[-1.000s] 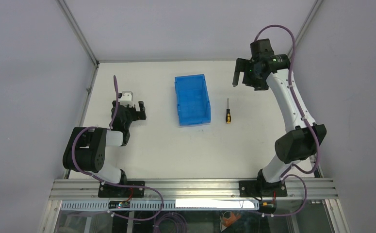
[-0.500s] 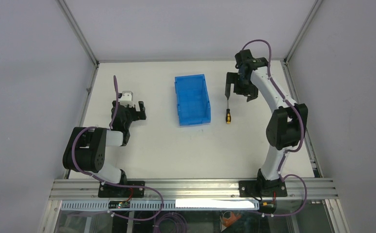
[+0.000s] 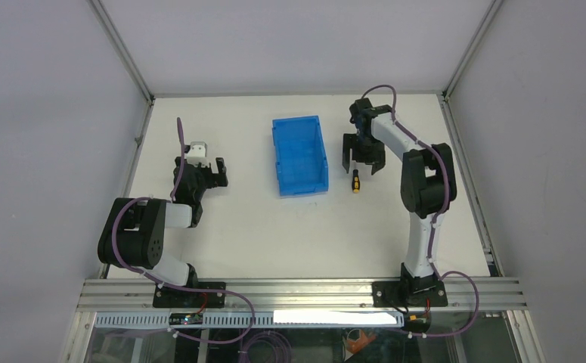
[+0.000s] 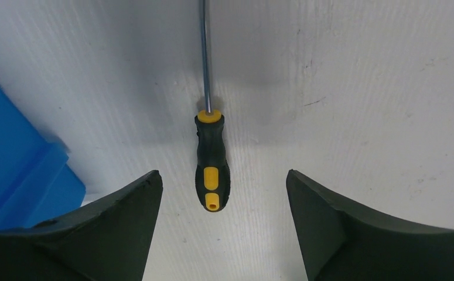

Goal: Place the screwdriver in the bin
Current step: Pick up the screwdriver from the center of the board.

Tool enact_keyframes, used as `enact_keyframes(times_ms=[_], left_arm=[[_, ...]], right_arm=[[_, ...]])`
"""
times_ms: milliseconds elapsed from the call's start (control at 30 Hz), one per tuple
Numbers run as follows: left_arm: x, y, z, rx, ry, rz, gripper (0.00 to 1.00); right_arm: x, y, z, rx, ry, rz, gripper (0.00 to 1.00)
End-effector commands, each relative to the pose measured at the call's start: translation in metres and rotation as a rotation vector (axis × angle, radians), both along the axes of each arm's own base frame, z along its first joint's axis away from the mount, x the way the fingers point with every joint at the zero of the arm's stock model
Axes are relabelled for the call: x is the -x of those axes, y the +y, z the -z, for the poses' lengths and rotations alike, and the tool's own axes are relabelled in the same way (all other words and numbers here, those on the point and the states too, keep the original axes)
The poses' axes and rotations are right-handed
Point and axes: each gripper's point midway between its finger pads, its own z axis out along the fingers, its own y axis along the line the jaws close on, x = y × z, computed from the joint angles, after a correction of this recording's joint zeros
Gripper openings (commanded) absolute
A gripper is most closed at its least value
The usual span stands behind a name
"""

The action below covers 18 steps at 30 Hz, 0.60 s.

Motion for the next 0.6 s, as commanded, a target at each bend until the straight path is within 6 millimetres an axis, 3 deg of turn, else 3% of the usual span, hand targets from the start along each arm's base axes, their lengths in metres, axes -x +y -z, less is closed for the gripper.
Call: enact_keyframes(times_ms=[0,233,567], left_arm=[[-0.003,0.000,-0.016,0.017,-0.052,0.007,0.99],[-0.003,0.000,-0.015,0.016,-0.051,0.008,0.99],[-0.003,0.000,-0.015,0.016,-0.051,0.007,0.99]], right_arm=[[-0.009,0.010,0.013,-0.019,-0.010,0.002,0.79],[-0.005,0.012,0.033,0.003,0.031,-0.005,0.62],[0.000,0.013,0.046,0.016,0.059,-0.019,0.27]])
